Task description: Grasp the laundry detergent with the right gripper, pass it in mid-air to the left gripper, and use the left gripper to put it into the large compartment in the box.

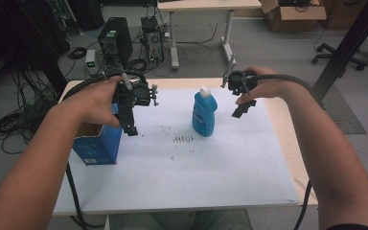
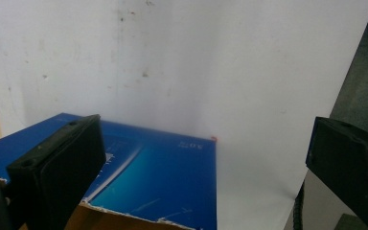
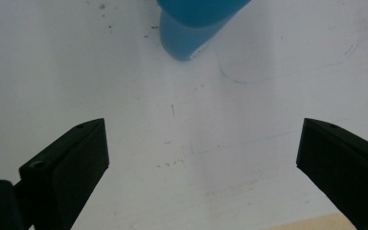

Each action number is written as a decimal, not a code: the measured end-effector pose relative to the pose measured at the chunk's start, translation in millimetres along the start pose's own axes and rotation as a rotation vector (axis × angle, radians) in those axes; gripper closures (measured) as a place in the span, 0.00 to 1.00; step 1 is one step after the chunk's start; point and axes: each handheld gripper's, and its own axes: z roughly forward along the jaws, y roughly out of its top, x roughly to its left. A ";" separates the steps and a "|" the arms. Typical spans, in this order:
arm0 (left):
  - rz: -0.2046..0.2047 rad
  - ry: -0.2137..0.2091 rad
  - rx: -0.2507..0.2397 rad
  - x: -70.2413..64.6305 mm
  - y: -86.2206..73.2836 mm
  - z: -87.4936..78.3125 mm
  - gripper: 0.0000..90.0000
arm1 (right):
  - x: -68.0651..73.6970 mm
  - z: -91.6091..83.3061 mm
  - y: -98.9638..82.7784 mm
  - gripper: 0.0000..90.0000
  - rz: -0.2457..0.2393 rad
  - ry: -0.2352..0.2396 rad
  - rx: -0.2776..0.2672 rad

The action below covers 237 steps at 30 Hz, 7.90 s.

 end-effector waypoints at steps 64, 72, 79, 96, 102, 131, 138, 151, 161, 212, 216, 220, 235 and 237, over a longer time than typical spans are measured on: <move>0.059 -0.012 0.033 -31.6 -0.4 19.8 0.00 | 33.1 73.5 -8.3 0.04 0.152 -0.019 -0.192; 0.059 -0.016 0.034 -30.7 -0.8 22.6 0.00 | 36.3 80.9 -10.5 0.04 0.193 -0.040 -0.249; 0.060 -0.018 0.035 -30.7 0.1 23.8 0.00 | 38.8 87.4 -11.1 0.04 0.234 -0.055 -0.304; 0.058 -0.022 0.040 -29.9 0.0 26.9 0.00 | 44.0 98.7 -9.6 0.04 0.296 -0.097 -0.413; 0.056 -0.023 0.039 -30.3 0.0 28.0 0.00 | 45.1 102.0 -9.0 0.03 0.328 -0.123 -0.444; 0.057 -0.025 0.041 -28.9 1.5 30.8 0.00 | 45.7 122.1 -3.7 0.02 0.540 -0.236 -0.681; 0.054 -0.027 0.045 -28.2 0.3 32.1 0.00 | 44.8 130.6 -3.5 0.02 0.583 -0.248 -0.721; 0.054 -0.030 0.041 -27.8 1.7 35.1 0.00 | 47.5 137.3 1.6 0.01 0.608 -0.275 -0.790; 0.056 -0.032 0.044 -27.6 0.5 35.9 0.00 | 47.2 140.9 0.6 0.01 0.637 -0.278 -0.824; 0.047 -0.041 0.044 -27.3 -1.4 42.4 0.00 | 50.4 147.6 3.0 0.30 0.629 -0.272 -0.865; 0.046 -0.043 0.045 -27.6 -1.4 42.2 0.00 | 51.0 148.4 3.6 0.37 0.618 -0.271 -0.856; 0.045 -0.042 0.046 -27.6 -1.4 42.5 0.00 | 51.3 148.1 2.9 0.43 0.620 -0.286 -0.848; 0.050 -0.040 0.048 -27.0 2.8 42.7 0.00 | 52.5 148.5 2.5 0.51 0.608 -0.316 -0.850; 0.054 -0.041 0.048 -27.0 3.8 42.2 0.00 | 51.8 147.9 2.1 0.52 0.609 -0.311 -0.851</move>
